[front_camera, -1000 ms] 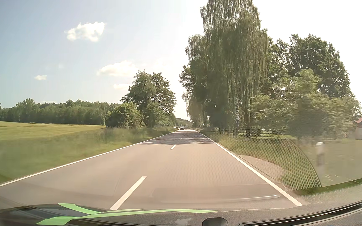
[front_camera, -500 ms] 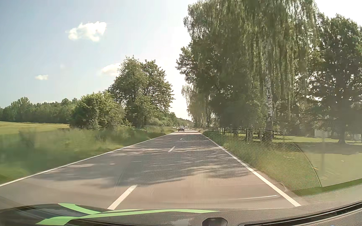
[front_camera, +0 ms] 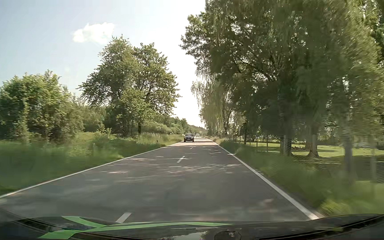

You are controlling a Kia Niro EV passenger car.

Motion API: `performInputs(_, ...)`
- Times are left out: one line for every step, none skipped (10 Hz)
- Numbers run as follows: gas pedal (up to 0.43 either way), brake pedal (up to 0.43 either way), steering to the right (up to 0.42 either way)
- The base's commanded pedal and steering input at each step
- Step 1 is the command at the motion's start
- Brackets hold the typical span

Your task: Follow the waypoints while adhering to traffic rules and regulations

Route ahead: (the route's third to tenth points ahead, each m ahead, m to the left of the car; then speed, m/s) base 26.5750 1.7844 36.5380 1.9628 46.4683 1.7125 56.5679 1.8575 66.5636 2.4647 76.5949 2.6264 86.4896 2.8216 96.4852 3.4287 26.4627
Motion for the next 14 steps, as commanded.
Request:
performInputs(0.000, 0.000, -0.004)
performInputs(0.000, 0.000, -0.004)
performInputs(0.000, 0.000, -0.004)
performInputs(0.000, 0.000, -0.005)
performInputs(0.000, 0.000, -0.005)
performInputs(0.000, 0.000, -0.005)
performInputs(0.000, 0.000, -0.005)
performInputs(0.000, 0.000, -0.005)
performInputs(0.000, 0.000, -0.005)
performInputs(0.000, 0.000, -0.005)
performInputs(0.008, 0.000, -0.003)
performInputs(0.020, 0.000, -0.001)
performInputs(0.047, 0.000, -0.001)
performInputs(0.098, 0.000, -0.001)
